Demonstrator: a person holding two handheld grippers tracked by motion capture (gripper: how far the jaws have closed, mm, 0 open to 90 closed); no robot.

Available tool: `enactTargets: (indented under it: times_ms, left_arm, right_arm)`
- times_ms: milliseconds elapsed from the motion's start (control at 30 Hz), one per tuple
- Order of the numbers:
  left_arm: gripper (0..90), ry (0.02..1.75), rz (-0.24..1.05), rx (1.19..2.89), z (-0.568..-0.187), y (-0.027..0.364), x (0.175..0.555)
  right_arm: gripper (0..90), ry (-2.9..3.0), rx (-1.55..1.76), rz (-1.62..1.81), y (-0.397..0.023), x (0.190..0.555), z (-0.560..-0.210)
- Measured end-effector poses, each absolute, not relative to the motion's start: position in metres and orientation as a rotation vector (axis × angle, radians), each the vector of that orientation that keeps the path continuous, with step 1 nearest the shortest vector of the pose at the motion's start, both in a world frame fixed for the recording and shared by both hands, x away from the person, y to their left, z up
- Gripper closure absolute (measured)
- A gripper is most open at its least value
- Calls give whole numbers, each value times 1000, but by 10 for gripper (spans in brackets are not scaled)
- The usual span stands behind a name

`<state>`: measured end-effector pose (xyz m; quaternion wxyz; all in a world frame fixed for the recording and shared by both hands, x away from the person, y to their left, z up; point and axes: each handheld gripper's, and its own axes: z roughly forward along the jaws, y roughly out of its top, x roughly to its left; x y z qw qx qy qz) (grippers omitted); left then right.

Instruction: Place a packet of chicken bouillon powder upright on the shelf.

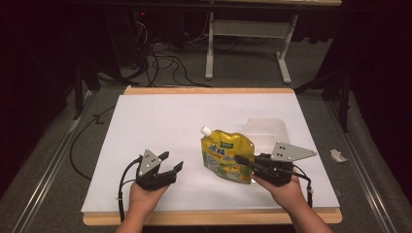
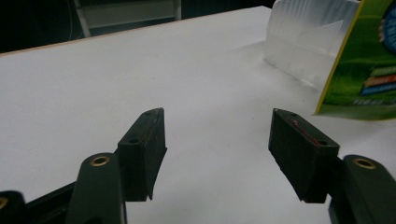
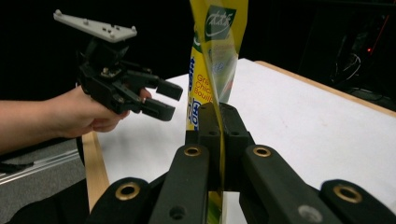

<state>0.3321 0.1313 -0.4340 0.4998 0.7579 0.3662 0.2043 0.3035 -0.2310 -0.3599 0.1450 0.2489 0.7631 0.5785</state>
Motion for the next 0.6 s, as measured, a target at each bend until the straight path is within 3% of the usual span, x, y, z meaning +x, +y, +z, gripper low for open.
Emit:
enactTargets:
  times_ms: [600]
  left_arm:
    - [372,876,488,1834,-435,132,333]
  right_arm:
    - [900,2099,739,1701,-270,304,-337]
